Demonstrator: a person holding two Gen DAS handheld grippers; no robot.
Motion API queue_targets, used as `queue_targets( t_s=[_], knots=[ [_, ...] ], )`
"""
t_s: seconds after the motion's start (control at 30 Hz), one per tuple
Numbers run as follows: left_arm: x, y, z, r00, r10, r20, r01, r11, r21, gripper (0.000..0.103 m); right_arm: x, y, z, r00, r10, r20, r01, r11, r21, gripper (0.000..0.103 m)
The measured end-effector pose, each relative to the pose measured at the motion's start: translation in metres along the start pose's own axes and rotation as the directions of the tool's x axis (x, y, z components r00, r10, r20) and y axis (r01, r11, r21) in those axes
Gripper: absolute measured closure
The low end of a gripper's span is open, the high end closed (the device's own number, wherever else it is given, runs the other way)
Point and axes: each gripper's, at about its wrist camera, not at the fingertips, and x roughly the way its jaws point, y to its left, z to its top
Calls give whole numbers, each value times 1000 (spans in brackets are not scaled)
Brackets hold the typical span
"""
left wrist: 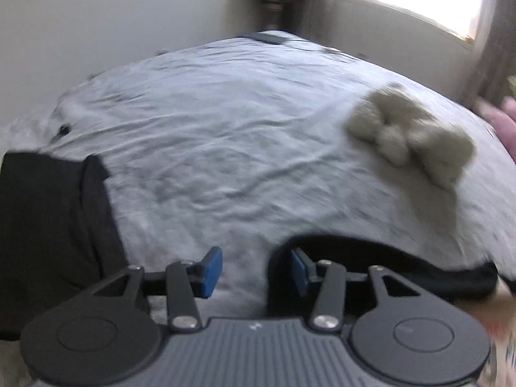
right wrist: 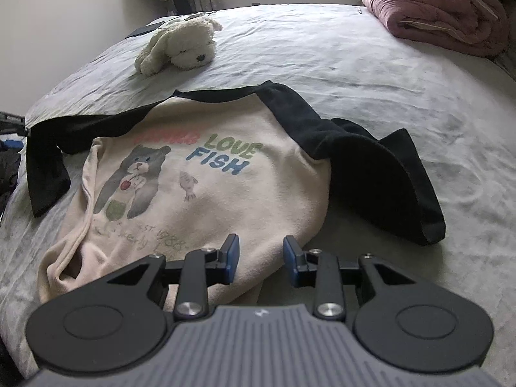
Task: Fold clothes
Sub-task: 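Lay the T-shirt flat on the bed and open both grippers, then grasp the T-shirt hem with the left gripper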
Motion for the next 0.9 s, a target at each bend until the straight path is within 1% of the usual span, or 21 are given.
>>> queue_targets(
  t_s=[0.1, 0.17, 0.27, 0.33, 0.43, 0.47, 0.53, 0.57, 0.6, 0.63, 0.73, 0.77, 0.83, 0.9],
  knots=[
    [-9, -22, -16, 995, -95, -33, 97, 992, 77, 52, 0, 2, 0, 1000, -1, -1, 1, 1000, -3, 69],
    [-15, -40, -33, 983, -166, -82, 175, 977, 121, 51, 0, 5, -1, 1000, 3, -5, -3, 1000, -13, 69],
    [-28, -60, -56, 951, -264, -158, 287, 946, 149, 49, 1, 9, -2, 1000, 5, -9, -5, 1000, -26, 69],
    [-36, -72, -70, 923, -326, -205, 360, 920, 153, 46, 0, 11, -3, 1000, 3, -15, -4, 999, -36, 69],
    [-50, -86, -88, 889, -387, -244, 432, 886, 168, 40, 0, 12, -5, 1000, -2, -21, 1, 999, -49, 69],
    [-54, -89, -93, 866, -423, -267, 474, 865, 166, 39, 0, 14, -6, 1000, -5, -20, 4, 999, -54, 69],
    [-61, -96, -102, 801, -506, -319, 570, 808, 149, 38, -2, 16, -7, 1000, -7, -19, 6, 998, -67, 69],
    [-66, -98, -107, 775, -535, -337, 603, 785, 140, 38, -3, 18, -7, 1000, -4, -17, 3, 997, -75, 69],
    [-71, -101, -111, 763, -547, -345, 618, 773, 141, 38, -4, 19, -8, 1000, -3, -15, 1, 997, -83, 69],
    [-74, -103, -116, 762, -547, -348, 622, 768, 155, 36, -5, 21, -8, 1000, -3, -13, 2, 996, -88, 69],
    [-79, -114, -130, 772, -520, -366, 611, 765, 202, 36, -5, 25, -9, 1000, -4, -11, 3, 996, -93, 69],
    [-78, -117, -134, 771, -514, -375, 610, 766, 203, 36, -5, 26, -9, 1000, -3, -12, 2, 995, -95, 69],
    [-78, -118, -138, 761, -520, -388, 615, 768, 178, 36, -4, 31, -10, 1000, 3, -15, -4, 994, -106, 69],
    [-81, -119, -139, 749, -533, -393, 627, 762, 162, 38, -5, 36, -10, 1000, 12, -14, -13, 993, -120, 69]
  ],
)
